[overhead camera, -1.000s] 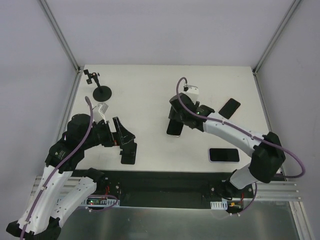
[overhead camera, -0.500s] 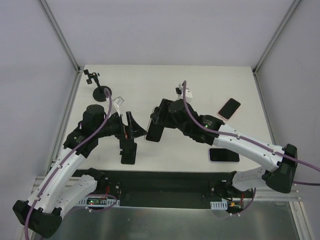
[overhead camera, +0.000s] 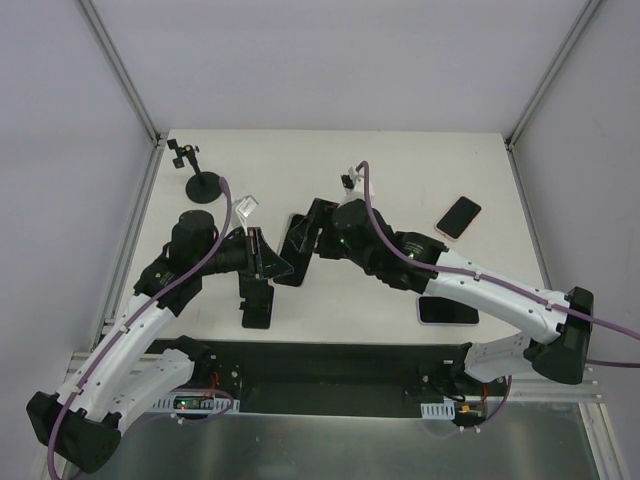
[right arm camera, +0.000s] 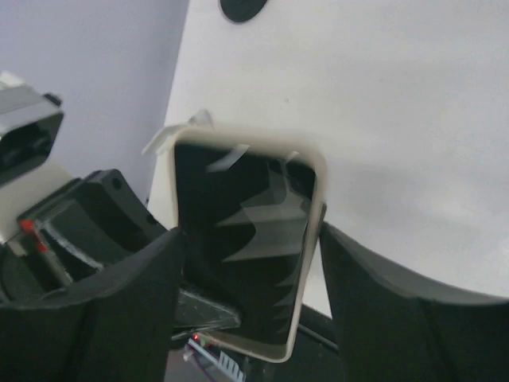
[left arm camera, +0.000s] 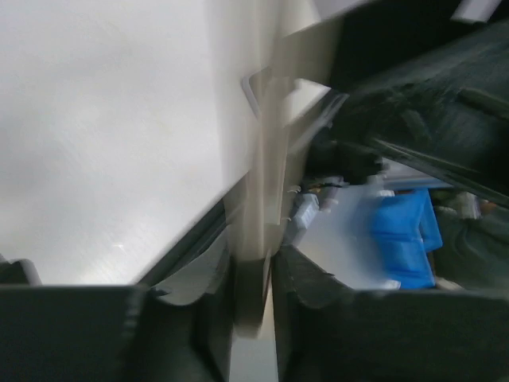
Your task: Place the phone on the phone stand
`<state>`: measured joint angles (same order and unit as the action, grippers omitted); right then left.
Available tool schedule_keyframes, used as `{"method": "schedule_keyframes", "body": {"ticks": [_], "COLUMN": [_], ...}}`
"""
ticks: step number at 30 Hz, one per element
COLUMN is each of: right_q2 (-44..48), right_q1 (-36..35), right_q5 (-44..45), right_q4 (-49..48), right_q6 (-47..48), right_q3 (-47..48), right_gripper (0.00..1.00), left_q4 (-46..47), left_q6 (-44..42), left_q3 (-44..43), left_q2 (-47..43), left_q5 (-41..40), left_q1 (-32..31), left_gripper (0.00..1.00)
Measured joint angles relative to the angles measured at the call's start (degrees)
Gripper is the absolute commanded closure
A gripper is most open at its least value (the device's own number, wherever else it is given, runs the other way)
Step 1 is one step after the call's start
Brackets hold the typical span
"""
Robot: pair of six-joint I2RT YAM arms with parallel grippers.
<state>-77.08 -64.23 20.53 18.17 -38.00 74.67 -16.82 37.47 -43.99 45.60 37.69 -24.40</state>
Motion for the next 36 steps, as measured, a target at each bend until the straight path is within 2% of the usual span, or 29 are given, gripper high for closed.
{"method": "schedule_keyframes", "body": {"ticks": [2,3,8,10,14,17,19,20,26,29,31,32,33,36], "right_q2": [-0.24,-0.31,1.46,3.69,7.39,8.68,8.79,8.76,8.0,6.88,5.99,5.57,5.18,4.48], "right_q1": [0.22,0.24,2.89,6.29,12.5,14.49,15.04,15.17,15.19,14.91,14.19,13.75,13.29,12.13], "right_q5": [-1.81,-3.34,-20.79,-29.33,-40.63,-47.23,-53.31,-56.22,-69.9,-73.55,-74.9,-75.3,-75.49,-75.45], "right_q4": [-0.63,-1.97,-10.56,-11.15,-10.49,-9.42,-9.86,-10.38,-19.54,-23.47,-25.09,-25.64,-26.01,-26.95], "right_q6": [1.31,2.99,17.44,23.15,30.18,33.24,34.36,34.38,30.45,27.91,26.75,26.38,26.08,25.09], "right_q3": [-0.11,-0.11,-1.62,-3.78,-7.5,-8.2,-8.2,-8.2,-8.68,-8.68,-8.68,-8.68,-8.68,-8.61], "right_gripper": [0.18,0.04,0.04,0.04,0.01,0.09,0.17,0.25,0.47,0.49,0.54,0.69,0.77,0.9], "left_q4": [0.42,0.39,-1.75,-2.47,-3.13,-3.08,-3.08,-3.1,-3.15,-2.99,-2.71,-2.64,-2.54,-2.58], "left_q6": [-0.37,-0.7,-1.09,-1.36,-2.62,-3.98,-4.57,-4.87,-6.23,-6.8,-6.93,-6.99,-6.99,-7.04], "left_q3": [0.15,0.24,2.1,3.1,3.63,3.63,3.61,3.58,2.45,1.27,0.9,0.74,0.72,0.72], "left_q2": [-0.39,-0.94,-4.72,-8.11,-14.38,-17.33,-18.01,-18.03,-18.51,-19.74,-20.55,-20.79,-20.92,-20.92], "left_q5": [1.03,0.87,0.07,1.01,4.74,9.35,12.63,13.86,19.67,21.29,22.16,22.45,22.82,23.56], "left_q1": [-0.13,-0.33,-0.09,-0.02,0.0,0.0,0.0,0.0,0.0,0.0,0.0,0.0,0.0,0.0], "left_gripper": [1.0,1.0,1.0,1.0,1.0,1.0,1.0,1.0,1.0,1.0,1.0,1.0,1.0,1.0]}}
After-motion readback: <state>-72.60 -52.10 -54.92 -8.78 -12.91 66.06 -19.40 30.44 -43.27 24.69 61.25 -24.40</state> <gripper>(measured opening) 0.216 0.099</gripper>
